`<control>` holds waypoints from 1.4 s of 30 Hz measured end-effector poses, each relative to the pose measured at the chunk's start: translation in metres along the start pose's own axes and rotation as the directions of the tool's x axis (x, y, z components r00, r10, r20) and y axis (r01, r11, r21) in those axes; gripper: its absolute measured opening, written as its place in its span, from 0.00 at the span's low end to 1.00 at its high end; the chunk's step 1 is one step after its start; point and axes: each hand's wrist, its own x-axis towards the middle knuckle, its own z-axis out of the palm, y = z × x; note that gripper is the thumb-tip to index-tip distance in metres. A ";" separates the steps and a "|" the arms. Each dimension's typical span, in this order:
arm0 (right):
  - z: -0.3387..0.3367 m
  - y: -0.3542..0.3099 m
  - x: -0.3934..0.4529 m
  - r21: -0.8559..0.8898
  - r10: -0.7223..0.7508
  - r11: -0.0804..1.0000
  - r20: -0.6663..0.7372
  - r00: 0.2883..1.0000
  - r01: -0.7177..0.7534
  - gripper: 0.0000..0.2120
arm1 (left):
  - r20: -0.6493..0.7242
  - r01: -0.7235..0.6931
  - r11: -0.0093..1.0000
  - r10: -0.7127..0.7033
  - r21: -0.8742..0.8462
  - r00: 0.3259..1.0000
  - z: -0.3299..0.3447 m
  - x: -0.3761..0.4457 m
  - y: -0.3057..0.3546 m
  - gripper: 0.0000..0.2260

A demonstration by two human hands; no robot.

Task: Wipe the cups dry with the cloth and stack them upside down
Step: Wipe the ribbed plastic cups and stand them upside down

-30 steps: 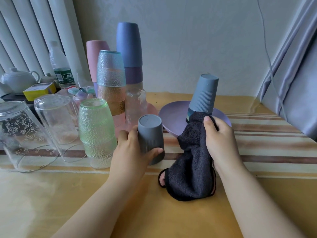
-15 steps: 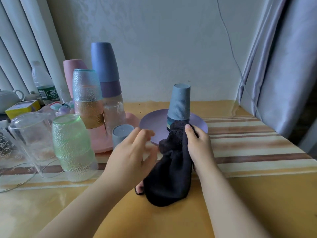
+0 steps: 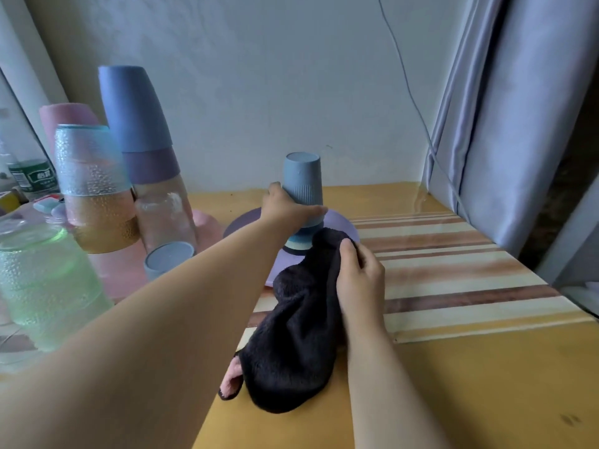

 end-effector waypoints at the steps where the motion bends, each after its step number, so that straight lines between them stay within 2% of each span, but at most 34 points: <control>1: 0.000 0.001 0.001 0.000 0.006 1.000 -0.010 1.000 -0.006 0.12 | 0.013 0.003 1.000 -0.002 -0.016 1.000 0.003 0.004 -0.005 0.33; 6: 0.003 0.002 0.005 -0.004 0.041 0.999 -0.030 0.999 -0.041 0.18 | 0.003 -0.077 0.997 0.077 -0.031 0.997 0.004 0.011 -0.014 0.28; 15: 0.007 0.001 0.005 0.015 0.061 0.998 -0.064 0.996 -0.060 0.19 | -0.084 -0.189 0.943 0.219 0.274 0.972 0.001 0.010 -0.020 0.26; 19: 0.007 0.002 0.006 0.012 0.078 0.997 -0.071 0.994 -0.077 0.17 | -0.076 -0.232 0.916 0.270 0.327 0.960 0.000 0.009 -0.021 0.28; 25: 0.008 0.001 0.004 0.027 0.081 0.997 -0.069 0.994 -0.079 0.19 | -0.063 -0.293 0.910 0.324 0.293 0.944 -0.005 0.011 -0.006 0.27; 31: 0.008 0.000 0.003 0.023 0.080 0.997 -0.063 0.995 -0.079 0.17 | -0.050 -0.330 0.937 0.337 0.115 0.940 -0.011 0.005 0.003 0.30; 37: 0.007 -0.003 0.000 0.018 0.073 0.997 -0.053 0.996 -0.072 0.15 | -0.075 -0.387 0.921 0.384 -0.039 0.920 -0.032 -0.011 0.032 0.27; 42: 0.007 -0.010 -0.003 0.012 0.059 0.998 -0.035 0.998 -0.058 0.11 | -0.040 -0.376 0.925 0.375 -0.047 0.926 -0.061 -0.043 0.039 0.27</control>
